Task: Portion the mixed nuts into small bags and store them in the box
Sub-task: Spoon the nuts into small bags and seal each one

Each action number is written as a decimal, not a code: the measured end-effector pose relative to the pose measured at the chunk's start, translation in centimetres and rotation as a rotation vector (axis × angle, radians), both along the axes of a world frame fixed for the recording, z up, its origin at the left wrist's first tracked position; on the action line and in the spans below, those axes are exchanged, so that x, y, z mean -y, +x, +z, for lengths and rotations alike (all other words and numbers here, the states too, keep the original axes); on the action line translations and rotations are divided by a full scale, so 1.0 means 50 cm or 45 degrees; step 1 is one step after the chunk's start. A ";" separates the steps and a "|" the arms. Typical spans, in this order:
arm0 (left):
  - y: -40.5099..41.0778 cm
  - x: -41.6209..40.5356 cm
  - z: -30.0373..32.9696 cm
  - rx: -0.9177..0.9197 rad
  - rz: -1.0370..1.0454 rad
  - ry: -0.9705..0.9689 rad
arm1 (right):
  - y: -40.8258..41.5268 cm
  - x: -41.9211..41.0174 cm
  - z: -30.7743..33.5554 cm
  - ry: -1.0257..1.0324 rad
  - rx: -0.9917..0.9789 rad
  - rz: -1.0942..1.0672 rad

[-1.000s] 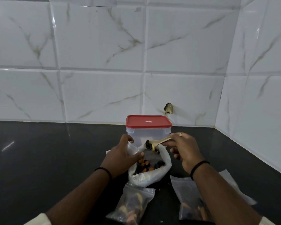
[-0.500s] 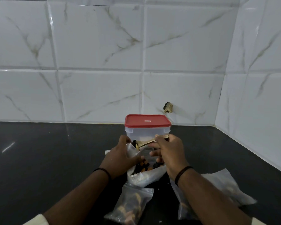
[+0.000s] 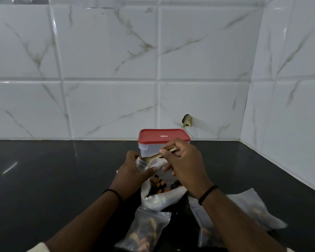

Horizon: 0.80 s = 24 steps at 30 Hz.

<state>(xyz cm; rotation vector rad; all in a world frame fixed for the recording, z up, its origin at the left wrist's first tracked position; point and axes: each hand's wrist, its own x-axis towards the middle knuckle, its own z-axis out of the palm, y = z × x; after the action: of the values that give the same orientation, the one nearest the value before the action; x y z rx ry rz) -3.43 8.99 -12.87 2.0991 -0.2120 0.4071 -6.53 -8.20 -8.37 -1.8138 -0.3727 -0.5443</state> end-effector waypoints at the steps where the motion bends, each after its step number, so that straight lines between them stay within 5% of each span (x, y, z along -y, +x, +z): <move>1: 0.001 0.000 -0.001 0.009 -0.002 -0.010 | -0.002 0.004 0.003 -0.019 0.037 0.046; 15: -0.004 0.001 0.004 0.109 -0.043 -0.081 | 0.012 0.040 0.017 -0.075 0.042 0.355; 21: -0.006 0.001 0.011 0.133 -0.055 -0.303 | 0.027 0.062 0.015 0.178 0.050 -0.163; 24: -0.003 -0.002 0.020 0.158 -0.057 -0.548 | 0.051 0.082 -0.005 -0.148 -0.047 -0.470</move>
<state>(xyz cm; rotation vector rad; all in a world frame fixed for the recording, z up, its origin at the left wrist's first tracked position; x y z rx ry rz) -3.58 9.11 -11.85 1.6465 -0.2219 0.5076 -3.96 -12.28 -8.64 -2.0161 -0.0414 -0.7547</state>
